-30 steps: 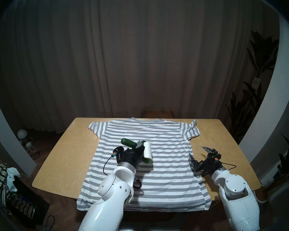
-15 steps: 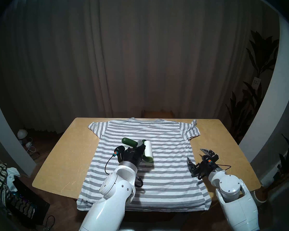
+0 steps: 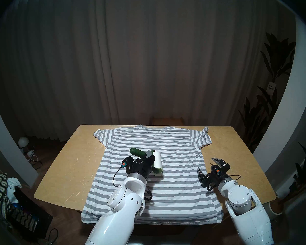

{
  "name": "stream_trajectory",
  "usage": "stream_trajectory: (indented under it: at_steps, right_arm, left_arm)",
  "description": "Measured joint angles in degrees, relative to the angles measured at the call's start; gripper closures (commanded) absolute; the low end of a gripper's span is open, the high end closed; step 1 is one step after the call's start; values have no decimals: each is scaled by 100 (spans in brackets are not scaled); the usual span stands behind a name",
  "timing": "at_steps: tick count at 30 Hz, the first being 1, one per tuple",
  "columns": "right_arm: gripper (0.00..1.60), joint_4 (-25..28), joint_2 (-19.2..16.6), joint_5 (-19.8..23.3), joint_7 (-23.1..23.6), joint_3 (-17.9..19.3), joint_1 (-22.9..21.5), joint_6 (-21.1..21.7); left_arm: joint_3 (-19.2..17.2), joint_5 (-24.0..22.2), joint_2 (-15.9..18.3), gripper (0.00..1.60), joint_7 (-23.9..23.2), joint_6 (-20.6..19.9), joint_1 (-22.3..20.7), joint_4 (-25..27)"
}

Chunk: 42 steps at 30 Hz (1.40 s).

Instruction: Use the fur roller to clean a top

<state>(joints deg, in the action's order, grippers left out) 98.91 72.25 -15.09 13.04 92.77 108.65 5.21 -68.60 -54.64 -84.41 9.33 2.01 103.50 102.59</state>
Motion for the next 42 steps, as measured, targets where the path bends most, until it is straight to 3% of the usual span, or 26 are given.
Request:
stream_trajectory:
  at_steps: [21,42]
  right_arm:
    - [0,14,-242,0,356,114,-52,161]
    - [0,110,-268,-158,312,2,7,166]
  left_arm:
    - [1200,484,562,160,759,1257,-283,-265]
    - [1752,902,872,160,1318,1645,-539,-476]
